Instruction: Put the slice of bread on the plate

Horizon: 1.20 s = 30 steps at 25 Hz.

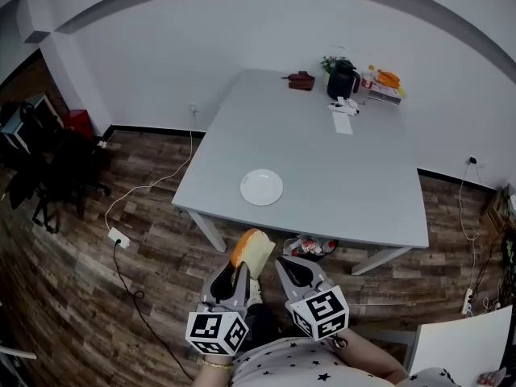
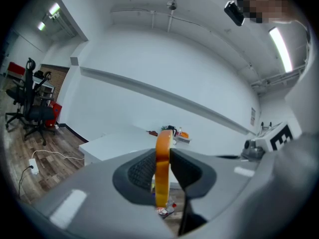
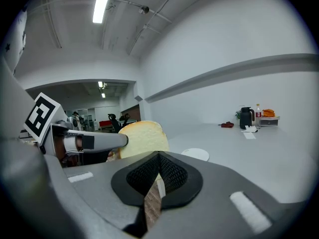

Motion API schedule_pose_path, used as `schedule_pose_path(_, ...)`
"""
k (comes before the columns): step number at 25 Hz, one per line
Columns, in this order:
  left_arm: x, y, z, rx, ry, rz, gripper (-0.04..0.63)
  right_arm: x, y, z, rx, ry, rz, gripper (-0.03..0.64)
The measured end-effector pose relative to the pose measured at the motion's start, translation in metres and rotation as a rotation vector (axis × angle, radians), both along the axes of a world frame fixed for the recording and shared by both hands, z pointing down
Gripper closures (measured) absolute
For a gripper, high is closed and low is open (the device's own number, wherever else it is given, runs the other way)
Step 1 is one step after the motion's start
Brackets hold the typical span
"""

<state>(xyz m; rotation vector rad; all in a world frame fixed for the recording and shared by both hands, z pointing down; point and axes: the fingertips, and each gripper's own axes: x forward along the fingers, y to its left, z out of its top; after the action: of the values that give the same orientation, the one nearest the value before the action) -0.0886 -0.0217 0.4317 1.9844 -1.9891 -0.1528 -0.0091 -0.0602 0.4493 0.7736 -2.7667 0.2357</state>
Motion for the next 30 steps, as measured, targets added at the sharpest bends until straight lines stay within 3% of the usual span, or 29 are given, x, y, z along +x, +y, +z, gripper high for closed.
schedule_pose_path(17, -0.071, -0.174, 0.035, -0.088, 0.018, 0.118, 0.505, -0.061, -0.156, 0.016, -0.017, 0.072, 0.079, 0.618)
schedule_pose_path(30, -0.08, -0.276, 0.084, -0.183, 0.034, 0.289, 0.505, -0.078, -0.248, 0.034, -0.064, 0.112, 0.199, 0.618)
